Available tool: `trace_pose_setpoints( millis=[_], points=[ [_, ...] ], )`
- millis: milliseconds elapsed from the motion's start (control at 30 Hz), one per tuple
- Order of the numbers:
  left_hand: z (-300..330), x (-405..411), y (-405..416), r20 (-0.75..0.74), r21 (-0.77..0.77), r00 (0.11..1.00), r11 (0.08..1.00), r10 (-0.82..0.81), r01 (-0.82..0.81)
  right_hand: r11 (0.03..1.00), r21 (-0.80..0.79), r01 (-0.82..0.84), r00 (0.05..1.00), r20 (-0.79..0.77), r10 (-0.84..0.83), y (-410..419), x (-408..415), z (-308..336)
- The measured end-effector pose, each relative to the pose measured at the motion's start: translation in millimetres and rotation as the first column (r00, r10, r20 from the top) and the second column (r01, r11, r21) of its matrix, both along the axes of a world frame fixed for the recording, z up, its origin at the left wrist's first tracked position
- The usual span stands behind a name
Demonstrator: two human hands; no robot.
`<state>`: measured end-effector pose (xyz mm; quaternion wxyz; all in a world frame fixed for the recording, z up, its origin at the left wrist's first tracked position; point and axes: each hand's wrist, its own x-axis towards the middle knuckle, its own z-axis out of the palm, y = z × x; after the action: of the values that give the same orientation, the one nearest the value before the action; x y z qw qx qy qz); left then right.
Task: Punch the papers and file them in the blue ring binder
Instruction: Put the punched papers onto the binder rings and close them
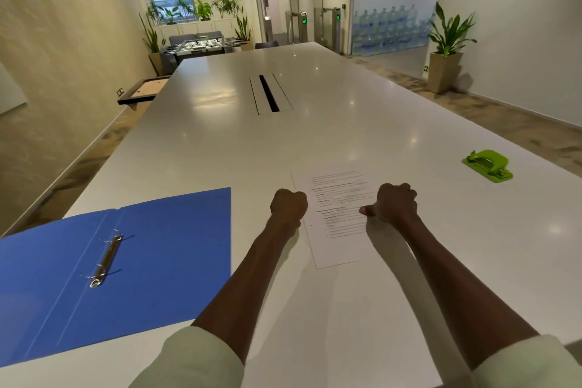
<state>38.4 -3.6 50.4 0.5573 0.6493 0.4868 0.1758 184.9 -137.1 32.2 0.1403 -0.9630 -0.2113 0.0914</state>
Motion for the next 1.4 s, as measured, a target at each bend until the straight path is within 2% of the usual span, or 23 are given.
trace_pose_setpoints(
  millis=[167, 500, 633, 767, 967, 1033, 1100, 1133, 1300, 1400],
  points=[
    [5.8, 11.6, -3.3, -0.011, -0.028, 1.000, 0.999, -0.025, 0.025, 1.000, 0.007, 0.002, 1.000, 0.002, -0.002, 8.5, 2.3, -4.0],
    [-2.9, 22.8, 2.5, -0.127, -0.019, 0.989, 0.997, -0.075, 0.074, 1.000, 0.029, 0.010, 1.000, -0.023, -0.010, 11.7, 9.1, -9.2],
    [-6.2, 26.1, -3.8, -0.174, 0.101, 0.983, 0.992, -0.061, 0.080, 0.999, 0.038, -0.001, 1.000, -0.011, 0.002, 9.5, 7.3, -9.9],
    [-9.2, 28.3, -11.4, -0.112, 0.179, 0.992, 0.981, -0.054, 0.074, 0.998, 0.069, 0.005, 1.000, -0.013, -0.004, 6.3, 5.3, -10.9],
    [-17.5, 25.3, -12.6, -0.005, 0.227, 1.000, 0.973, -0.028, 0.029, 0.965, 0.260, 0.028, 0.991, -0.137, 0.009, -5.9, 16.5, -13.0],
    [-13.3, 22.1, -11.8, 0.042, 0.253, 0.999, 0.967, -0.029, 0.017, 0.895, 0.443, 0.042, 0.967, -0.245, 0.076, -8.8, 22.0, -6.7],
    [-5.2, 17.3, -11.5, 0.087, 0.298, 0.996, 0.955, -0.034, 0.007, 0.703, 0.705, 0.089, 0.919, -0.331, 0.215, -13.0, 21.3, 8.1],
    [0.1, 14.3, -11.2, 0.112, 0.330, 0.993, 0.944, -0.034, -0.005, 0.615, 0.782, 0.105, 0.896, -0.342, 0.283, -14.7, 19.8, 17.1],
    [35.3, -4.1, -11.5, 0.286, 0.493, 0.957, 0.864, -0.050, -0.102, 0.338, 0.938, 0.075, 0.913, -0.201, 0.356, -8.3, -1.0, 60.1],
    [49.7, -11.7, -10.7, 0.367, 0.564, 0.925, 0.814, -0.098, -0.138, 0.259, 0.965, 0.037, 0.930, -0.128, 0.344, -2.9, -11.9, 70.4]
  ],
)
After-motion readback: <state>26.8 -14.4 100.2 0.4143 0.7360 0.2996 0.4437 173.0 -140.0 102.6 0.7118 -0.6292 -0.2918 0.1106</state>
